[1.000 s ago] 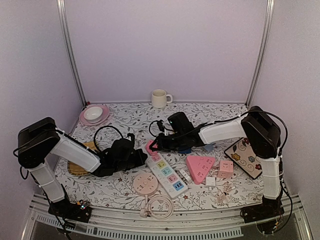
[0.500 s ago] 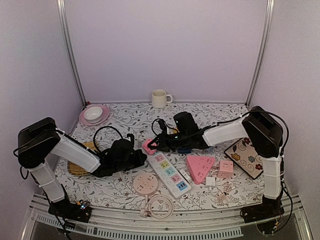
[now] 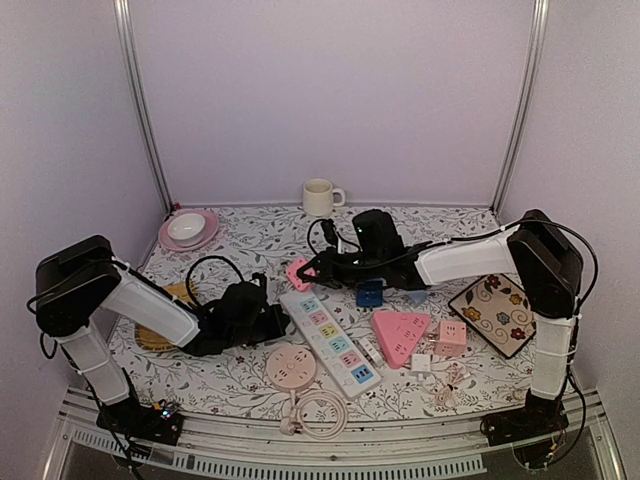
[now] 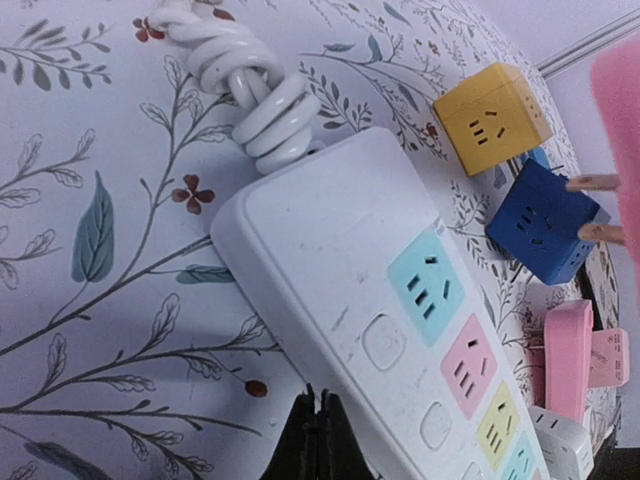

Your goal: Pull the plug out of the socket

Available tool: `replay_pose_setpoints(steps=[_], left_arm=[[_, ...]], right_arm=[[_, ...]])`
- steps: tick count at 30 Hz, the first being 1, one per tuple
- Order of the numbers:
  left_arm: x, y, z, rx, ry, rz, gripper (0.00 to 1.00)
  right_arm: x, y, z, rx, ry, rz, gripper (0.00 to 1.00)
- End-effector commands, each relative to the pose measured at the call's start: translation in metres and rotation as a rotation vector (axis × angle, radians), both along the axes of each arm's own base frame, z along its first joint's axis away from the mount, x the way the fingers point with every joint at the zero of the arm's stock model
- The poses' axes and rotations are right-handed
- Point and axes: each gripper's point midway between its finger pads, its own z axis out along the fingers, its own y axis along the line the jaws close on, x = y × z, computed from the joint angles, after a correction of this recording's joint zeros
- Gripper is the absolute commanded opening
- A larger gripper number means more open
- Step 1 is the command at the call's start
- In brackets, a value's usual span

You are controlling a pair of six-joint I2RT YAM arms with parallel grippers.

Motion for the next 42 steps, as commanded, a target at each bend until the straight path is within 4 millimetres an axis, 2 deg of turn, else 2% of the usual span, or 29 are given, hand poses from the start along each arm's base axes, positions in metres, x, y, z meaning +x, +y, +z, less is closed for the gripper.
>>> replay_pose_setpoints(steps=[1,7,11,13,17,24,29,35,42], left_arm=[[-0.002,0.005,0.005,0.011,-0.021,-0.007,0.0],[-0.003,-0.009,0.024,0.003,-0.084,-0.063,0.0],[-0.005,-0.018,0.034,0.006,-0.119,-0.099,0.01],[-0.005,-0.021,0.039,0.006,-0.133,-0.11,0.01],[-0.006,-0.023,0.047,0.009,-0.153,-0.121,0.02],[-0.008,-0.019,0.05,0.031,-0.159,-0.117,0.03],[-0.006,-0.014,0.063,0.056,-0.188,-0.104,0.07],[-0.006,-0.004,0.084,0.071,-0.23,-0.089,0.11],[-0.016,0.017,0.101,0.075,-0.257,-0.081,0.19]], right_arm=[[0.037,-0.043,-0.015,-0.271,-0.14,-0.215,0.07],[0.052,-0.074,-0.034,-0.468,-0.218,-0.305,0.13],[0.054,-0.079,-0.04,-0.505,-0.226,-0.312,0.18],[0.054,-0.079,-0.043,-0.511,-0.224,-0.313,0.26],[0.052,-0.078,-0.042,-0.509,-0.221,-0.305,0.33],[0.041,-0.071,-0.023,-0.484,-0.252,-0.283,0.47],[0.032,-0.072,-0.001,-0.466,-0.286,-0.281,0.62],[0.023,-0.086,0.023,-0.441,-0.316,-0.303,0.83],[0.009,-0.117,0.04,-0.437,-0.348,-0.358,0.99]])
